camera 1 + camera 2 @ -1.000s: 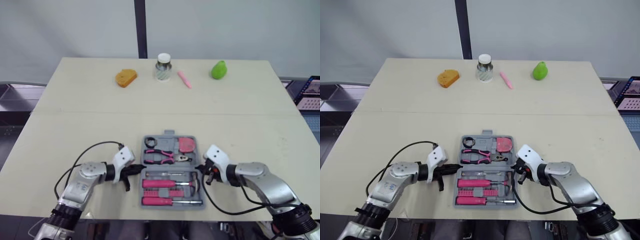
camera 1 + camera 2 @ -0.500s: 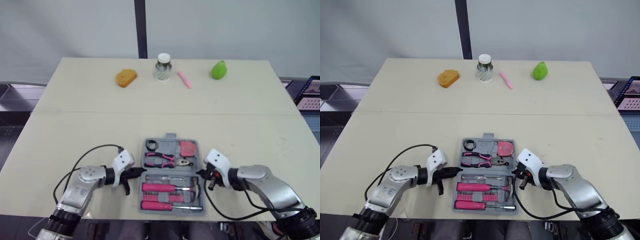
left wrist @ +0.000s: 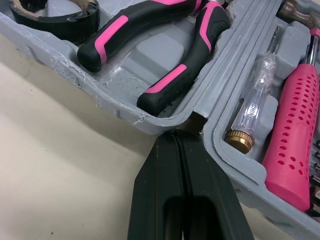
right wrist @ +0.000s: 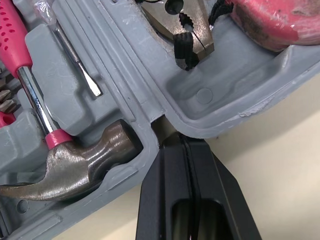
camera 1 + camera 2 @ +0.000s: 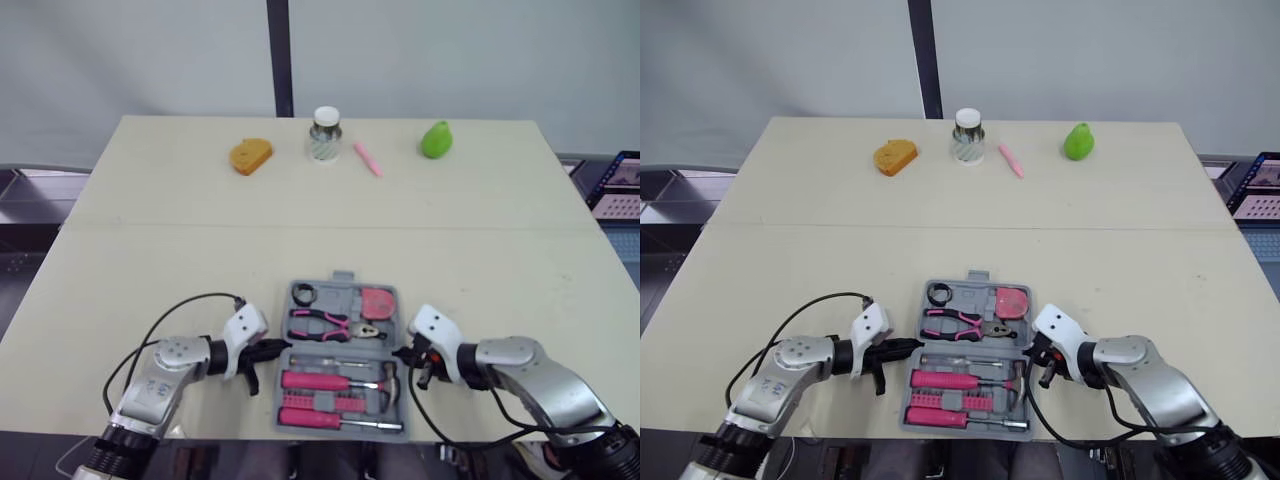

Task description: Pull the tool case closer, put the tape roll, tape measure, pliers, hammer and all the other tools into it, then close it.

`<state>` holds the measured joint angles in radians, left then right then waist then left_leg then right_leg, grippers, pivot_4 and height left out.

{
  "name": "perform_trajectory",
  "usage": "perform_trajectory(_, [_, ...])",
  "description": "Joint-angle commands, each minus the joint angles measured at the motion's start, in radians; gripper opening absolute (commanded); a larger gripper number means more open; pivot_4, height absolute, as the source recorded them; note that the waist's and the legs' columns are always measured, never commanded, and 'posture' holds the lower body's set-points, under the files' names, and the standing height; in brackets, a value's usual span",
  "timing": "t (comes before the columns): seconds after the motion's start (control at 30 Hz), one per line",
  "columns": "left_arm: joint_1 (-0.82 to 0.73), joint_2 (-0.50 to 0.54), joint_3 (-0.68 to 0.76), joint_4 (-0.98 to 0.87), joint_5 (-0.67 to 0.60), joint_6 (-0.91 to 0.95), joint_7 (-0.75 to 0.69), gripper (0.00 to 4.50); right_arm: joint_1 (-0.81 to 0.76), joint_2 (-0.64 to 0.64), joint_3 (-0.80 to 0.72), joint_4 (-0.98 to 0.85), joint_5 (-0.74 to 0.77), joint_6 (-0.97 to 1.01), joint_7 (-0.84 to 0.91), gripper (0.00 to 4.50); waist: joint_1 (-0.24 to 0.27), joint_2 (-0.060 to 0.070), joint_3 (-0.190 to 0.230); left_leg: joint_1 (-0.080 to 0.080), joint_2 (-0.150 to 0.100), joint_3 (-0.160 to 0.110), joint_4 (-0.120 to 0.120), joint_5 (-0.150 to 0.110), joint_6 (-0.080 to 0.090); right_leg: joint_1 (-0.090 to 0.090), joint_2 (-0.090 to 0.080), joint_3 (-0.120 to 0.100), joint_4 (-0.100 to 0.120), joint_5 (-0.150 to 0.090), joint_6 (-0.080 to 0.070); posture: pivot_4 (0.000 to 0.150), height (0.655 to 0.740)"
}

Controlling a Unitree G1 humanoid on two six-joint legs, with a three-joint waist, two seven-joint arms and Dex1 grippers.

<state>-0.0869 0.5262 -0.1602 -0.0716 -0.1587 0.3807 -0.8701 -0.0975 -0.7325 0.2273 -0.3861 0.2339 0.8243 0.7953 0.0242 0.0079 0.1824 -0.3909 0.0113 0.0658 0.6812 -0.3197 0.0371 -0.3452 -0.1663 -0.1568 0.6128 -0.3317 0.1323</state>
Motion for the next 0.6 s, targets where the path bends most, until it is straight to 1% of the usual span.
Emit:
perform_trajectory(0.03, [0.032,-0.004,-0.033,-0.028,-0.010,0.016,-0.011,0.00,0.006,0.013,0.014,-0.049,0.030,-0.005,0.017,0.03,0.000,0.000,0.000,0.000,0.000,0.000,0.000,0.000,0.000,0.000,0.000,0.000,0.000,0.000,0.000,0.150,0.6950])
perform_trajectory(0.6, [0.056,-0.003,-0.033,-0.073,-0.016,0.052,-0.008,0.00,0.009,0.016,0.017,-0.047,0.030,-0.004,0.018,0.03,0.000,0.000,0.000,0.000,0.000,0.000,0.000,0.000,0.000,0.000,0.000,0.000,-0.001,0.000,0.000,0.150,0.6950])
